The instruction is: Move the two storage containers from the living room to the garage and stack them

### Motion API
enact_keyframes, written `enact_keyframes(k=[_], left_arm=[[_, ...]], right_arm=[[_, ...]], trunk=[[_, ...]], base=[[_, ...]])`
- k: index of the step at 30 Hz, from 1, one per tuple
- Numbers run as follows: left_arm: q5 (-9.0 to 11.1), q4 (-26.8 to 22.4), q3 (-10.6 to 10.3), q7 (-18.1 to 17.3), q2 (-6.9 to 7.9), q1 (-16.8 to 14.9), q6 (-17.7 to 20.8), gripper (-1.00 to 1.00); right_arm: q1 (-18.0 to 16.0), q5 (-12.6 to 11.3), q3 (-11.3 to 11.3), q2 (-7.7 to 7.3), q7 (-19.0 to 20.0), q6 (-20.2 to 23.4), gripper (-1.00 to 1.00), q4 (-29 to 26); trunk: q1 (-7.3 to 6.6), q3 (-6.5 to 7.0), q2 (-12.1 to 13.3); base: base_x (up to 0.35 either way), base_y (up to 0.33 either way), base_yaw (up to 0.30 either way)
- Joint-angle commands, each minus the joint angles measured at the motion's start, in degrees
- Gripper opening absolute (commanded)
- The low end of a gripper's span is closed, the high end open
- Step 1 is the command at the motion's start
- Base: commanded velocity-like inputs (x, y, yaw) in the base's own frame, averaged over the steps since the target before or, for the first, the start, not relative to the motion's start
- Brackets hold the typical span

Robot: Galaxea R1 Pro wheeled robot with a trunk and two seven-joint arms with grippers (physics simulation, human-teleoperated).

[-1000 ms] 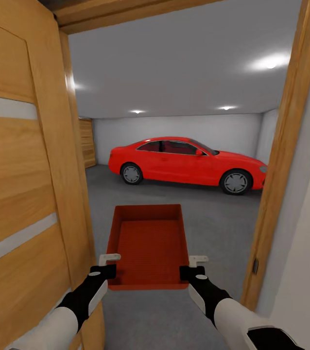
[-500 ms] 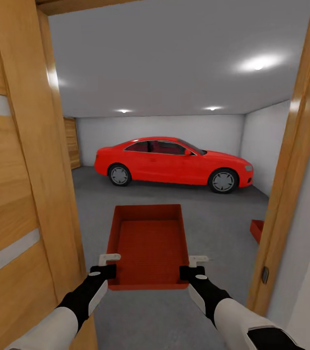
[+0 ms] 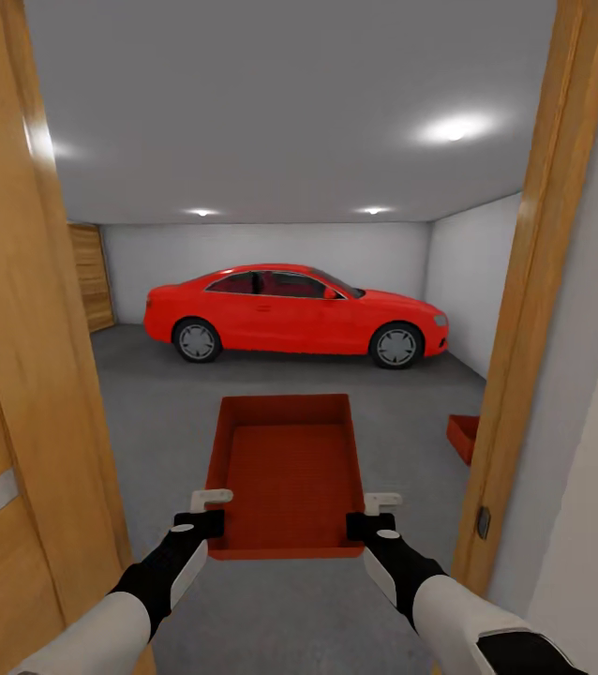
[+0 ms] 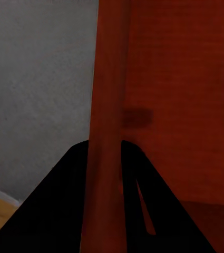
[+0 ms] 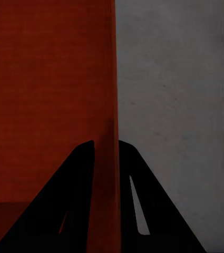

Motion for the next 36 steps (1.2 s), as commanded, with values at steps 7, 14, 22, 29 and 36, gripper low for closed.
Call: enact_keyframes(k=[7, 14, 22, 29, 36], left_arm=[[0.33, -0.02, 4.08, 4.61, 0.16, 0.03, 0.39, -1.0], [0.27, -0.02, 4.1, 4.61, 0.16, 0.03, 0.37, -1.0], [0.24, -0.02, 4.14, 4.61, 0.16, 0.02, 0.4, -1.0], [0.3, -0.02, 4.2, 4.61, 0.16, 0.03, 0.42, -1.0], [0.29, -0.02, 4.15, 4.61, 0.16, 0.03, 0.4, -1.0]], right_arm=[[-0.05, 0.84, -2.17, -2.31, -2.26, -3.22, -1.0, -0.16], [-0.07, 0.8, -2.19, -2.31, -2.26, -3.35, -1.0, -0.16], [-0.08, 0.78, -2.17, -2.31, -2.19, -3.01, -1.0, -0.16], [-0.06, 0.83, -2.22, -2.31, -2.26, -3.66, -1.0, -0.16], [-0.07, 0.83, -2.24, -2.31, -2.26, -3.67, -1.0, -0.16]], trunk=[[0.02, -0.02, -0.05], [0.02, -0.02, -0.05], [0.02, -0.02, -0.05], [0.02, -0.02, -0.05], [0.02, -0.02, -0.05]], base=[[0.0, 0.0, -0.243], [0.0, 0.0, -0.077], [0.0, 0.0, -0.002], [0.15, 0.077, 0.0], [0.23, 0.122, 0.0]])
